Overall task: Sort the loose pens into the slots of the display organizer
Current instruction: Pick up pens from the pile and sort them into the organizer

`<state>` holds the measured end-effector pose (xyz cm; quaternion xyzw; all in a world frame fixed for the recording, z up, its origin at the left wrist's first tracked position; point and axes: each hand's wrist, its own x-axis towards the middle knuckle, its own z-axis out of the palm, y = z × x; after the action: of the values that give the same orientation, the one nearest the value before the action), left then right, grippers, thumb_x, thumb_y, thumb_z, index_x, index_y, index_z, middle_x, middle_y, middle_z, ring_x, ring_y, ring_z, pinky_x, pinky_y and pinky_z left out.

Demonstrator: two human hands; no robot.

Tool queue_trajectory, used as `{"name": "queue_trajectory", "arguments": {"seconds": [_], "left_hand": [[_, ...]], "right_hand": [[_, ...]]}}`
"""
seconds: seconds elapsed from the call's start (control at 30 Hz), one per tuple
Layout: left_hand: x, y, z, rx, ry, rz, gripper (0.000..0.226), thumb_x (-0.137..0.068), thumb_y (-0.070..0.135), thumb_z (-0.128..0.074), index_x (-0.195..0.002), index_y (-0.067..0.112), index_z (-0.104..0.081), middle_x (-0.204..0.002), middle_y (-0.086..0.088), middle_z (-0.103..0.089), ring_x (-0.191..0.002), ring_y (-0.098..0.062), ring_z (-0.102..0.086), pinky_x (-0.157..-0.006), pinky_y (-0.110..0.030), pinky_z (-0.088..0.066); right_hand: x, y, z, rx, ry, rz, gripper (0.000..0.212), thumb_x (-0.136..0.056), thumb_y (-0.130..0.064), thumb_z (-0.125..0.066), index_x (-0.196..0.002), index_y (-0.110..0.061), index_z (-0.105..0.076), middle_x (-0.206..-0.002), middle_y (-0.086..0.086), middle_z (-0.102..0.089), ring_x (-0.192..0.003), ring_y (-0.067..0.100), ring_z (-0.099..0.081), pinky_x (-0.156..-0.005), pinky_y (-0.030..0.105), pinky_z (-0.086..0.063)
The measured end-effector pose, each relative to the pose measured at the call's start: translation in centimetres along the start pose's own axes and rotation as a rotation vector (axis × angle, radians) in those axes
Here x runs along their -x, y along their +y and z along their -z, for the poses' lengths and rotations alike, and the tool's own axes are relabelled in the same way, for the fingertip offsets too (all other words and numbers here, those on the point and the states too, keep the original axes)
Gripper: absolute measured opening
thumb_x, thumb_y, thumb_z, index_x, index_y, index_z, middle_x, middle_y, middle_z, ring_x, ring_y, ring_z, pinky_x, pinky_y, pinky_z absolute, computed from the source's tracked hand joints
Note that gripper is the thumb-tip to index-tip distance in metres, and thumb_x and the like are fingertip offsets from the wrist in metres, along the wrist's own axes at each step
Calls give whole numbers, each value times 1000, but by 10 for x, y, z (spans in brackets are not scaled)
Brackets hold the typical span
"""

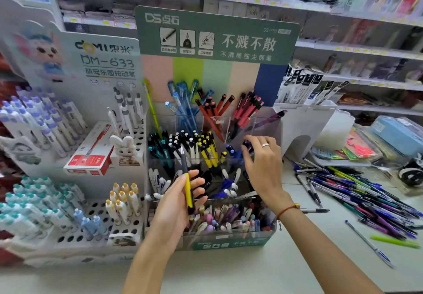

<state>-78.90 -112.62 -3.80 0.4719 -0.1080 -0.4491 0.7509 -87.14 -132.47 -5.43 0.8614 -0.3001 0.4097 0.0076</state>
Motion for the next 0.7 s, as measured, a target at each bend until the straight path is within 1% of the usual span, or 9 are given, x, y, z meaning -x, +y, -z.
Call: {"name": "queue_trajectory", "arguments": {"seconds": [0.07,0.13,0.2,0.27,0.33,0.43,0.57,0.63,0.7], "left_hand": [[1,-1,5,-67,24,-28,29,-101,21,-39,-113,11,-64,-102,-3,-73,-90,-12,-69,-81,-28,-55],[5,1,8,-177,38,-60,30,-96,30,-46,-113,20,-68,-124,-3,-65,-116,-12,-58,-101,-34,-44],[7,3,7,-260,26,-80,32,-87,42,-52,-112,32,-70,-131,-4,-59,-130,-15,-46,-113,-40,-31],[5,3,2,-223,43,-112,35,-82,41,-58,-113,32,-70,-114,0,-68,-117,-12,-56,-110,-36,-36],[0,4,-8,-132,71,-156,33,-81,31,-62,-112,23,-70,-91,6,-73,-97,-8,-65,-97,-28,-46],[-10,4,-26,2,111,-189,23,-85,20,-63,-106,13,-68,-101,-3,-74,-103,-13,-67,-86,-21,-52],[-17,3,-47,12,41,-158,25,-85,25,-64,-105,11,-68,-98,-2,-75,-99,-10,-68,-83,-19,-53],[-19,5,-56,26,-5,-137,23,-88,21,-63,-109,11,-67,-100,-3,-75,-98,-11,-69,-83,-19,-54],[-22,8,-59,-11,-27,-150,23,-89,21,-62,-109,12,-68,-99,-2,-75,-97,-10,-69,-86,-21,-54]], "right_hand": [[-2,1,1,-32,-24,-41,23,-88,-18,-68,-109,-10,-67,-92,6,-70,-94,25,-57,-75,38,-50],[-5,2,6,-55,-28,-52,24,-86,-17,-69,-110,-11,-68,-96,6,-69,-98,24,-56,-80,37,-50],[-4,-4,15,-70,-17,-28,27,-86,-17,-68,-113,-14,-66,-102,2,-67,-102,20,-53,-86,30,-44],[3,-21,30,-244,-49,-94,24,-90,-21,-64,-114,-19,-63,-98,-4,-64,-94,13,-53,-81,23,-43],[17,-45,49,-566,-188,-240,17,-93,-31,-59,-108,-23,-61,-86,-7,-64,-78,11,-59,-69,22,-48],[32,-74,73,-963,-388,-432,34,-86,-39,-60,-115,-23,-54,-84,2,-68,-61,17,-66,-61,28,-55],[17,-73,79,-1183,-195,-631,19,-91,-14,-61,-109,-13,-57,-75,2,-66,-56,13,-60,-57,22,-53],[5,-69,77,-1296,-194,-762,11,-94,-14,-56,-104,-13,-60,-70,1,-61,-54,9,-57,-54,18,-50],[-3,-67,74,-1287,-190,-733,11,-97,-15,-51,-101,-14,-61,-67,-2,-60,-54,7,-58,-53,17,-49]]}}
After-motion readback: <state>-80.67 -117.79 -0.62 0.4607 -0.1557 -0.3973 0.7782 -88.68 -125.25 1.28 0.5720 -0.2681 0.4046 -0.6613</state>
